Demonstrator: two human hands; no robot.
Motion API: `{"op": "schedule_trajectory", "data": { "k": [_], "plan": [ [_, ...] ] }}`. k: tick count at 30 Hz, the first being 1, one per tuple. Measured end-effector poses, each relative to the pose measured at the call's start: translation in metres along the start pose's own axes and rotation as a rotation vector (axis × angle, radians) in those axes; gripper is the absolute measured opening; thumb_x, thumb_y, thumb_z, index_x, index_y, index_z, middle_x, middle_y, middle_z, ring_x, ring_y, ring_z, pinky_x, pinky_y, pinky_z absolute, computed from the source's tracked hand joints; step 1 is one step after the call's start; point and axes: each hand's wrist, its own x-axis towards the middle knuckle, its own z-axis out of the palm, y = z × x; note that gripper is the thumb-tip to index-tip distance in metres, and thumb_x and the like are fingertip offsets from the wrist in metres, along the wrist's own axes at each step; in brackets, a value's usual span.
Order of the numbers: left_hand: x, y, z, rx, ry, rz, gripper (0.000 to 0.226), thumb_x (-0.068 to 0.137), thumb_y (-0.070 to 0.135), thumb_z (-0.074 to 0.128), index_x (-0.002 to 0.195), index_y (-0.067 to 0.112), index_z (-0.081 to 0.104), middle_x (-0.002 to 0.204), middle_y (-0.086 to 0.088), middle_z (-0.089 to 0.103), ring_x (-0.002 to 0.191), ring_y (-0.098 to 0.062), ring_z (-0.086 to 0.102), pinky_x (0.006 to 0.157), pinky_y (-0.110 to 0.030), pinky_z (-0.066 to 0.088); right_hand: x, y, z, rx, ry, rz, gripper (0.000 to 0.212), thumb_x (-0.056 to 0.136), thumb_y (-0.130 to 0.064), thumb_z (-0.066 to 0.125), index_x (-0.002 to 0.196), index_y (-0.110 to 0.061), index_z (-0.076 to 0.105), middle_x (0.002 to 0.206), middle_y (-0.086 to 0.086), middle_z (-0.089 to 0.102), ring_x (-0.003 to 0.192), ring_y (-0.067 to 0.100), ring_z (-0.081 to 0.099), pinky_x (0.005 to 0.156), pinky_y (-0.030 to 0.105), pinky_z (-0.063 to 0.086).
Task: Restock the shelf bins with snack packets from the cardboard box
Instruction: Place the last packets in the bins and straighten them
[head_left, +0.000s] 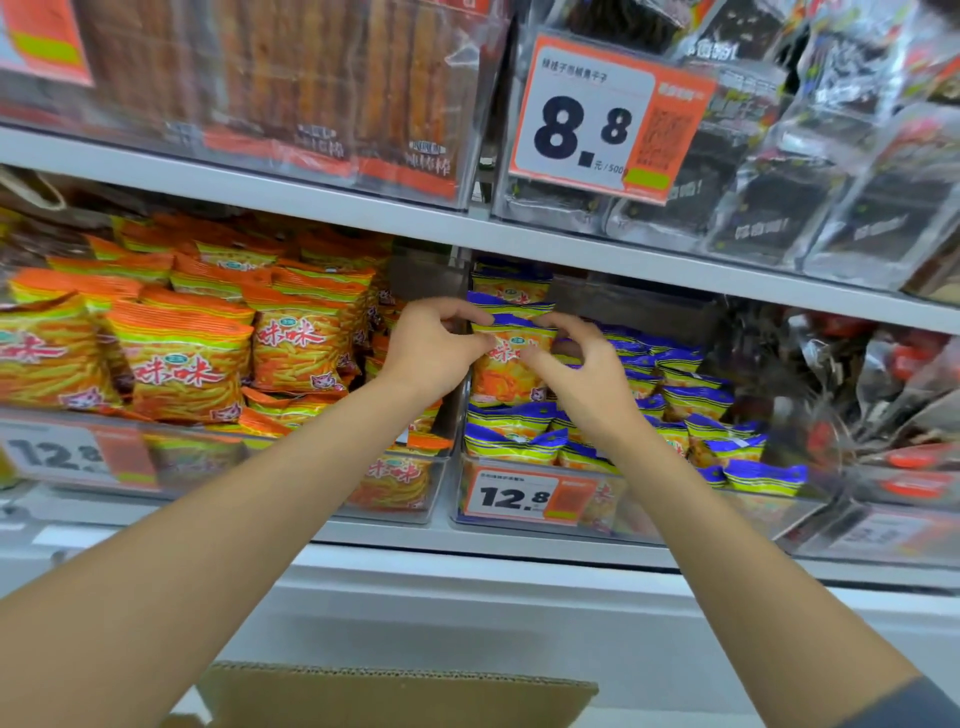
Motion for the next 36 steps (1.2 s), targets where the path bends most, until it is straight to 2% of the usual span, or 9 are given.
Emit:
{"op": "schedule_trajectory", "data": {
  "k": [6, 12, 14, 17, 20, 23, 27, 31, 36],
  "plan": [
    [-0.007, -0.005, -0.002, -0.069, -0.049, -0.014, 0.015, 0.084, 0.024, 0.074, 0.097, 0.031, 0.071, 0.114, 0.006, 0.067, 0.111, -0.014, 0.059, 0.096, -0.03, 0.048, -0.006, 0.003, 0.003, -0.088, 0.006, -0.08, 0.047, 0.082, -0.022, 0.075, 0.125, -0.028, 0.057, 0.121, -0.004, 0.057, 0.11, 0.012, 0.055, 0.097, 0.035, 0.049],
    [-0.023, -0.002, -0.01, 0.038, -0.021, 0.037, 0.031, 0.085, 0.029, 0.073, 0.115, 0.025, 0.069, 0.117, 0.003, 0.067, 0.104, -0.015, 0.062, 0.091, -0.034, 0.053, -0.019, -0.005, -0.017, -0.035, -0.039, -0.016, 0.068, 0.084, -0.027, 0.074, 0.144, -0.036, 0.042, 0.141, -0.005, 0.044, 0.126, 0.006, 0.043, 0.096, 0.016, 0.043],
    [-0.033, 0.002, -0.01, 0.097, -0.003, 0.052, 0.034, 0.085, 0.029, 0.073, 0.119, 0.024, 0.067, 0.123, 0.003, 0.063, 0.103, -0.014, 0.061, 0.085, -0.028, 0.051, -0.029, -0.009, -0.02, -0.09, 0.025, -0.034, 0.07, 0.084, -0.029, 0.074, 0.143, -0.04, 0.04, 0.14, -0.004, 0.042, 0.125, 0.01, 0.045, 0.097, 0.023, 0.046],
    [-0.054, 0.012, -0.015, 0.204, 0.037, 0.065, 0.032, 0.086, 0.028, 0.072, 0.116, 0.022, 0.067, 0.121, 0.003, 0.06, 0.098, -0.013, 0.057, 0.08, -0.023, 0.044, -0.054, -0.02, -0.02, -0.162, 0.145, -0.055, 0.054, 0.083, -0.022, 0.072, 0.133, -0.029, 0.052, 0.124, -0.001, 0.051, 0.099, 0.003, 0.054, 0.087, 0.026, 0.05],
    [-0.087, 0.019, -0.022, 0.264, 0.076, 0.043, 0.012, 0.083, 0.026, 0.074, 0.091, 0.024, 0.065, 0.094, 0.002, 0.063, 0.083, -0.013, 0.057, 0.075, -0.028, 0.046, -0.092, -0.03, -0.013, -0.187, 0.159, -0.061, 0.028, 0.081, -0.012, 0.069, 0.108, -0.021, 0.065, 0.101, 0.001, 0.061, 0.076, 0.011, 0.057, 0.076, 0.028, 0.05],
    [-0.137, 0.009, -0.027, 0.169, -0.002, -0.093, 0.018, 0.08, 0.018, 0.075, 0.074, 0.022, 0.059, 0.067, 0.005, 0.056, 0.063, -0.013, 0.054, 0.062, -0.027, 0.043, -0.143, -0.025, 0.003, -0.136, 0.009, 0.003, 0.018, 0.08, -0.006, 0.066, 0.091, -0.02, 0.067, 0.082, 0.005, 0.067, 0.068, 0.014, 0.056, 0.068, 0.027, 0.046],
    [-0.208, -0.046, -0.041, 0.182, -0.18, -0.361, 0.007, 0.085, 0.013, 0.071, 0.082, 0.012, 0.064, 0.069, 0.005, 0.056, 0.067, -0.012, 0.053, 0.061, -0.023, 0.041, -0.217, 0.016, 0.037, -0.167, -0.301, 0.167, 0.014, 0.085, -0.008, 0.063, 0.09, -0.019, 0.068, 0.082, 0.005, 0.069, 0.071, 0.015, 0.058, 0.067, 0.021, 0.044],
    [-0.257, -0.123, -0.06, 0.232, -0.246, -0.619, 0.008, 0.086, 0.013, 0.071, 0.091, 0.008, 0.068, 0.076, 0.004, 0.058, 0.082, -0.018, 0.057, 0.069, -0.024, 0.043, -0.273, 0.081, 0.072, -0.291, -0.621, 0.323, 0.024, 0.09, -0.013, 0.062, 0.112, -0.019, 0.068, 0.108, 0.001, 0.067, 0.097, 0.012, 0.06, 0.085, 0.022, 0.045],
    [-0.276, -0.164, -0.061, 0.202, -0.387, -0.738, 0.015, 0.086, 0.018, 0.071, 0.098, 0.011, 0.067, 0.088, -0.005, 0.066, 0.084, -0.018, 0.063, 0.081, -0.03, 0.05, -0.314, 0.153, 0.109, -0.412, -0.647, 0.466, 0.044, 0.093, -0.015, 0.061, 0.137, -0.013, 0.054, 0.138, 0.003, 0.056, 0.131, 0.018, 0.047, 0.111, 0.03, 0.036]
  ]
}}
